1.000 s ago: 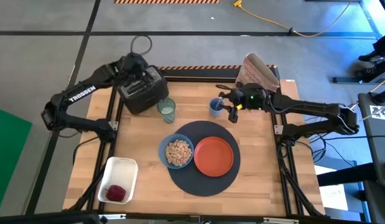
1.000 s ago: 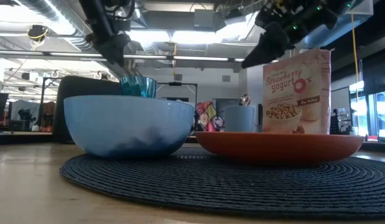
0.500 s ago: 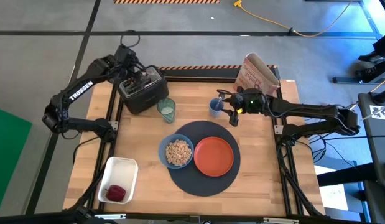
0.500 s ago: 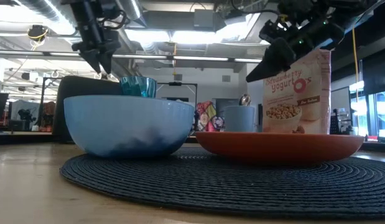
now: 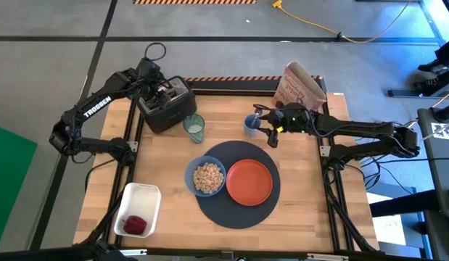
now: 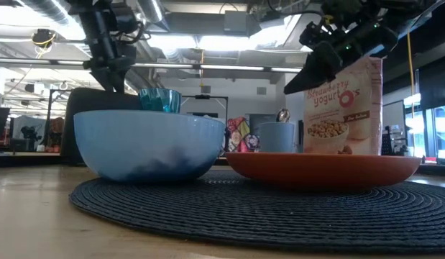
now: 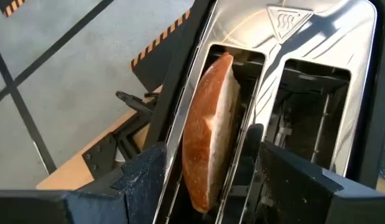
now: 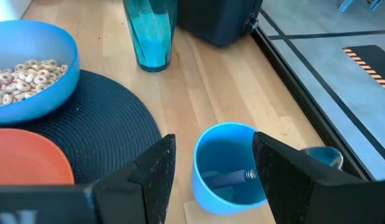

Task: Arrange a breakfast setting
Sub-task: Put the toasted bagel on the orange plate

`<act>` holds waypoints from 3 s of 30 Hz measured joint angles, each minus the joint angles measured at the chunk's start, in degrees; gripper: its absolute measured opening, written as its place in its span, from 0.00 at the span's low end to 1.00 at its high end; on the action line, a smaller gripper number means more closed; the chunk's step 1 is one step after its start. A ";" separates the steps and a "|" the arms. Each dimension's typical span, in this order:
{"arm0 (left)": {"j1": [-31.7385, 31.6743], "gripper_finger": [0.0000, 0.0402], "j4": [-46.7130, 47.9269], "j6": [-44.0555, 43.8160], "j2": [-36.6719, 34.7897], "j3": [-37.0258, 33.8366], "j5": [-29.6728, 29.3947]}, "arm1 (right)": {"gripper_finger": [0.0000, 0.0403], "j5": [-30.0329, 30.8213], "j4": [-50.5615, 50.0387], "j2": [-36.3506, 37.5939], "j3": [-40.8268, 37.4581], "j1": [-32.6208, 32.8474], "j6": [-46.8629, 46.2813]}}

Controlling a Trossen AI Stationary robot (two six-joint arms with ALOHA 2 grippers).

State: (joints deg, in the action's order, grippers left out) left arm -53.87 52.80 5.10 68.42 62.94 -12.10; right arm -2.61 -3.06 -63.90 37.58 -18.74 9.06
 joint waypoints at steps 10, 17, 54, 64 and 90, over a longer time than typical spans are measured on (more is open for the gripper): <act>-0.02 0.51 -4.93 1.56 0.15 -0.22 -3.47 | 0.51 0.00 0.24 0.00 0.02 -0.02 0.00; -0.21 0.46 -4.55 1.65 0.24 -0.22 -0.36 | 0.51 0.00 0.23 0.00 0.02 -0.02 0.00; -2.10 0.40 -8.21 1.31 0.20 -4.44 -0.79 | 0.51 0.02 0.21 0.00 0.04 -0.02 0.17; -2.08 0.26 -8.01 1.30 0.04 -3.91 -0.95 | 0.51 0.02 0.18 0.00 0.07 -0.02 0.17; 5.13 0.26 -2.57 -3.52 -7.60 3.52 -5.47 | 0.51 -3.02 0.68 0.07 0.07 0.02 -1.69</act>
State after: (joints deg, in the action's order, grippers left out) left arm -48.73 50.23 1.59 60.82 66.46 -17.56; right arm -5.63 -2.38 -63.83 37.65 -18.72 7.37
